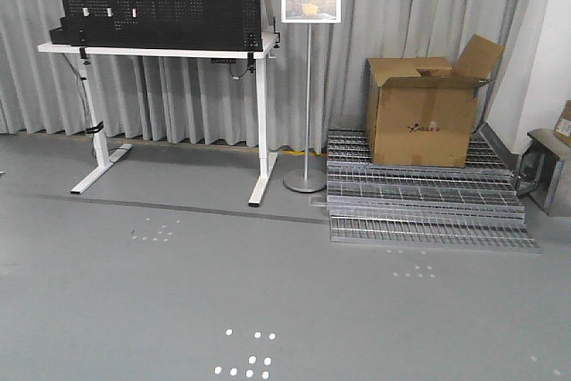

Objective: Sort red and green spoons into left cabinet
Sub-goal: 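Drive the base across the room toward the white cabinet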

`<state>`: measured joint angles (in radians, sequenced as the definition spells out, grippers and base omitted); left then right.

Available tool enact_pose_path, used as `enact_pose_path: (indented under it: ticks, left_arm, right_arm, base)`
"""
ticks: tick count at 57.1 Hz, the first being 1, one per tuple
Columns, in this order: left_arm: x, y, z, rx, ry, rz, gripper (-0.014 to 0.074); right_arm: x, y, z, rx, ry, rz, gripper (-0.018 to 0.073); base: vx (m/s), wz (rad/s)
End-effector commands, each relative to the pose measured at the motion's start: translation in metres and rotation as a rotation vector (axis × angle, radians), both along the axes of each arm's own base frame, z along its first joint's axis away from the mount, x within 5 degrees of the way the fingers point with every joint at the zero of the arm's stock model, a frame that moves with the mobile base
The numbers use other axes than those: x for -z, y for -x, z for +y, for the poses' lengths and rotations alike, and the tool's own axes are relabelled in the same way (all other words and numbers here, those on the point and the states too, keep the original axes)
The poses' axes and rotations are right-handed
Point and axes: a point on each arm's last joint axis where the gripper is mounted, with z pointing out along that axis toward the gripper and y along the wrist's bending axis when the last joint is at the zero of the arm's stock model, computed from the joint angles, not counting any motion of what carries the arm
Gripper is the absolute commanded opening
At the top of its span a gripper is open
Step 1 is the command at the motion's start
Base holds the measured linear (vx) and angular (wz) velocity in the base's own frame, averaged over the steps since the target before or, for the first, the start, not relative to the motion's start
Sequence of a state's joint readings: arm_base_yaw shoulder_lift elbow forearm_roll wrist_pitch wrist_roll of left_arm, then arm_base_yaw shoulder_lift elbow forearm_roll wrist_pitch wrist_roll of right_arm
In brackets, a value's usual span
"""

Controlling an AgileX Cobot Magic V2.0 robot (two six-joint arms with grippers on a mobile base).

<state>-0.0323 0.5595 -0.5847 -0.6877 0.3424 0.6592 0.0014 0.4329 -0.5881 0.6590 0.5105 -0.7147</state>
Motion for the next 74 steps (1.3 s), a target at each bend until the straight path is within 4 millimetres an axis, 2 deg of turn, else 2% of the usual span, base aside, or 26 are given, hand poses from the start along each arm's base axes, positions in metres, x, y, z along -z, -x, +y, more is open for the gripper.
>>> enact_pose_path:
  ticks: [1,45,74]
  left_arm:
    - [-0.0140,0.0003,0.0021,-0.030,0.039,-0.073,-0.0001]
    - [-0.0140,0.0003,0.0020,-0.029,0.039,-0.072,-0.0001]
    - [-0.0140,0.0003,0.0020,-0.029,0.039,-0.072,-0.0001]
  right_arm:
    - [-0.0138,-0.0009,-0.0028,0.036,-0.023,-0.076,-0.0003]
    - [-0.0136,-0.0008,-0.0027,0.034,-0.022,-0.074,-0.0003]
    - [-0.0130,-0.0006,-0.0022,0.029,-0.021,-0.068,-0.0003]
  base:
    - [0.64,-0.07]
    - [0.61,-0.05]
    - [0.52,-0.42]
